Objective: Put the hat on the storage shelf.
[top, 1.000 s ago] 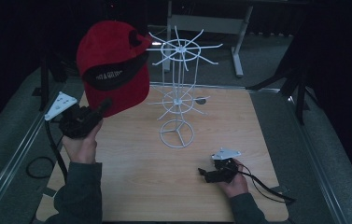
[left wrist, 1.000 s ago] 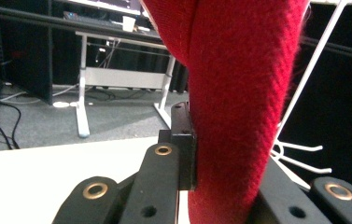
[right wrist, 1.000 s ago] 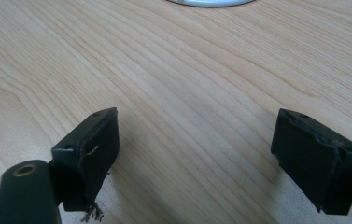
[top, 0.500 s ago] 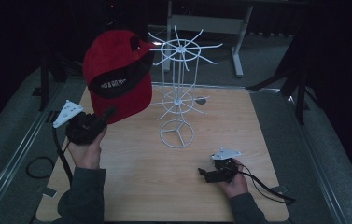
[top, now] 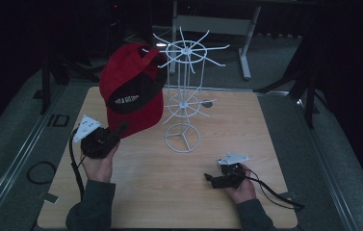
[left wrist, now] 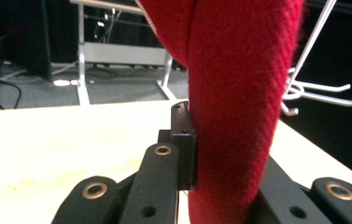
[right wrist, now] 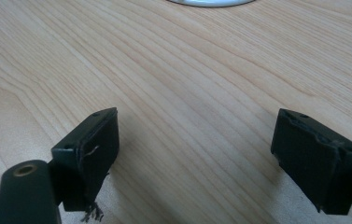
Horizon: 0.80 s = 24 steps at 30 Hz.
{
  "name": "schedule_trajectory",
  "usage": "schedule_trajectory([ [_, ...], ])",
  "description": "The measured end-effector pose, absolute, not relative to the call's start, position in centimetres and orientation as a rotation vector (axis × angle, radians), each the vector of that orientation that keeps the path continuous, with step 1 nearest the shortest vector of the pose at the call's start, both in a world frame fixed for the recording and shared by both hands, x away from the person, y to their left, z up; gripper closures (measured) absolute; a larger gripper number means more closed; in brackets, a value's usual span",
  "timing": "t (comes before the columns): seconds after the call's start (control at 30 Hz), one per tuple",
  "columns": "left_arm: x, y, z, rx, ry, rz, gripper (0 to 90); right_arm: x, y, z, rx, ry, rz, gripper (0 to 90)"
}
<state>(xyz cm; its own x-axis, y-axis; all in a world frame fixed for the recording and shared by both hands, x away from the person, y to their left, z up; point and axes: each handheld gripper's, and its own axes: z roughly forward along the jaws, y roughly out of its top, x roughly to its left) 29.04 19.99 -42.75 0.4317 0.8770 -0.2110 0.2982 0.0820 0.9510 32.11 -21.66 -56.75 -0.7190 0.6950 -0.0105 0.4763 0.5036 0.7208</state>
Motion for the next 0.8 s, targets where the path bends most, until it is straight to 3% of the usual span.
schedule_trajectory([
  [0.8,29.4,19.4,-45.7,1.553,1.135,0.543,81.9,32.1,-21.7,-56.8,0.987,2.45,1.038,15.1],
])
